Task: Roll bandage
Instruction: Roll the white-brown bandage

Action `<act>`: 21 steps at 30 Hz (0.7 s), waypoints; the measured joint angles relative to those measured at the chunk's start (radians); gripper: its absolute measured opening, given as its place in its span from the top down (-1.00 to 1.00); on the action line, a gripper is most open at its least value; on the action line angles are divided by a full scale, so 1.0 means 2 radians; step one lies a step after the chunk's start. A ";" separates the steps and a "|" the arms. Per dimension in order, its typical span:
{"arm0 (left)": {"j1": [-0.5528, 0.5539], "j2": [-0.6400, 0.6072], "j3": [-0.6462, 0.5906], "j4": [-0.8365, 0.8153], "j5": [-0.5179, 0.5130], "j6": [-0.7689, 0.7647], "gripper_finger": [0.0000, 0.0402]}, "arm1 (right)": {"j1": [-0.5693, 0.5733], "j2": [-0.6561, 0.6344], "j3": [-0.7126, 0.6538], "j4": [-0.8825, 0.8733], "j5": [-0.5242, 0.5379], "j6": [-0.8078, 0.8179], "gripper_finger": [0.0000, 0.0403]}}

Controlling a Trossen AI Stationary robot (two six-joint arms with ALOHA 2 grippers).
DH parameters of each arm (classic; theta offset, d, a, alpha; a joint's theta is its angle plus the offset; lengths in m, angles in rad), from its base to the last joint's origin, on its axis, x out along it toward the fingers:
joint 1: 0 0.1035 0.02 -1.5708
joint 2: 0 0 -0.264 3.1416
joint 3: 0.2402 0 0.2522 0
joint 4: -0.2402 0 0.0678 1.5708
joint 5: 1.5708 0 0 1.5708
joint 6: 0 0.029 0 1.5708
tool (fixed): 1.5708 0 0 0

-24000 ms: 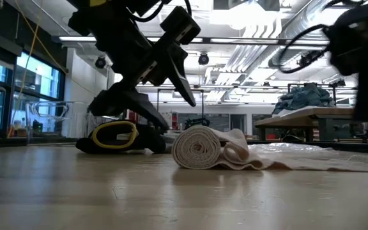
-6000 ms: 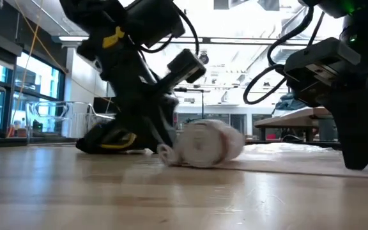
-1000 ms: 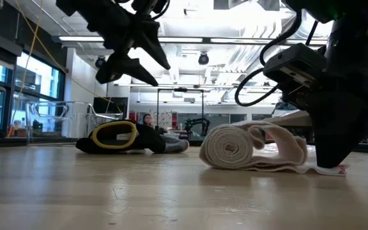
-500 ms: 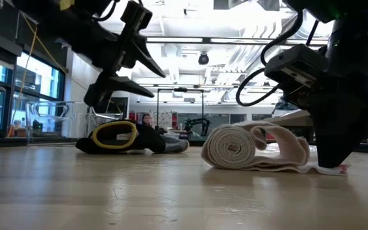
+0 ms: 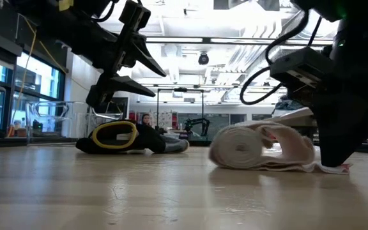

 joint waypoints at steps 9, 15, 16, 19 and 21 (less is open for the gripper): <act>-0.001 0.013 0.010 -0.006 0.010 0.020 0.14 | 0.003 -0.047 -0.002 -0.080 0.021 0.021 1.00; -0.010 0.085 0.076 -0.005 0.032 0.053 0.14 | -0.004 -0.053 -0.001 -0.084 0.028 0.022 1.00; -0.010 0.100 0.090 -0.005 0.044 0.063 0.14 | -0.004 -0.053 -0.001 -0.086 0.033 0.025 1.00; -0.009 0.137 0.128 -0.008 0.077 0.085 0.14 | 0.002 -0.053 -0.001 -0.091 0.028 0.041 1.00; -0.009 0.151 0.142 -0.012 0.081 0.087 0.14 | 0.011 -0.053 0.000 -0.087 0.015 0.047 1.00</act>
